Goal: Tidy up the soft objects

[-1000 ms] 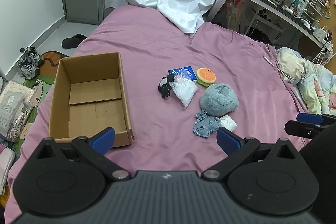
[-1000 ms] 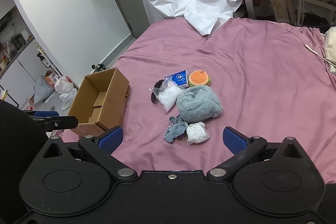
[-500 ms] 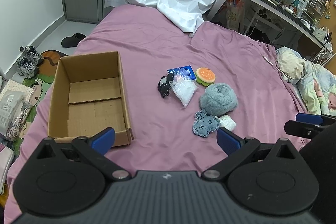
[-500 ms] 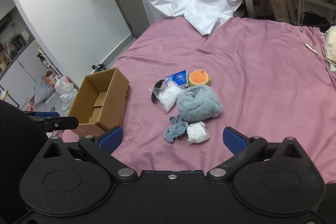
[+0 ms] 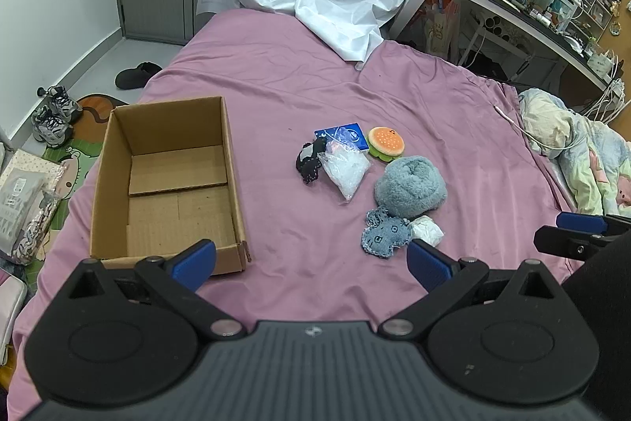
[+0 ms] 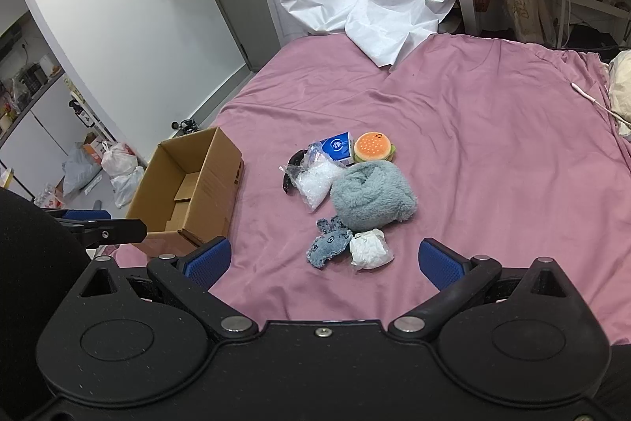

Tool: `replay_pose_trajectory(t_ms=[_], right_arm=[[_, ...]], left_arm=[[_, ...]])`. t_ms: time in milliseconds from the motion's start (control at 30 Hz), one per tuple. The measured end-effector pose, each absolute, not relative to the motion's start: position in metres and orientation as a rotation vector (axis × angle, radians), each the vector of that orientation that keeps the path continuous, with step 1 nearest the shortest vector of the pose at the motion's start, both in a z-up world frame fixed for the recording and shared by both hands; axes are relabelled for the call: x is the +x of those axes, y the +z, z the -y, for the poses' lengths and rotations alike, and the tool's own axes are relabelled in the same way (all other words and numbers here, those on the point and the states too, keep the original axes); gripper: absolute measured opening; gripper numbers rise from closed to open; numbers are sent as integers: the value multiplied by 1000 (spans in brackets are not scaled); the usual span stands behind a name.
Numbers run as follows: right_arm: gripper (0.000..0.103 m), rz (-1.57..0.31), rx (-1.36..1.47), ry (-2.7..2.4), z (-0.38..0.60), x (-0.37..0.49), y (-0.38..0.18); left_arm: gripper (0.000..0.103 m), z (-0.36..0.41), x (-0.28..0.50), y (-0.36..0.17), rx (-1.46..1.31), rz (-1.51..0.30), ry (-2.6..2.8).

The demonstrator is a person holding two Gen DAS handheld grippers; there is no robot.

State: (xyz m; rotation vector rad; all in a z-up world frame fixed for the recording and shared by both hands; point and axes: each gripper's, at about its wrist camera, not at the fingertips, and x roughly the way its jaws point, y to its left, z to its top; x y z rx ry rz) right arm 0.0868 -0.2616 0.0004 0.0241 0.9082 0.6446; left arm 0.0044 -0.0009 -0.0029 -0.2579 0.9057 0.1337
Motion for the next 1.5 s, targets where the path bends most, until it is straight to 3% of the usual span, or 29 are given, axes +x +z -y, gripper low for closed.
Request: replay_pose_trajectory(t_ms=[900,1500], right_arm=[[102,-891,19,651,263,88,1],[102,-927,72,566,280,114,-24]], left_arm=[[102,6,7,3,-205,-889,109],[102,13,57,-20,-120,-932,16]])
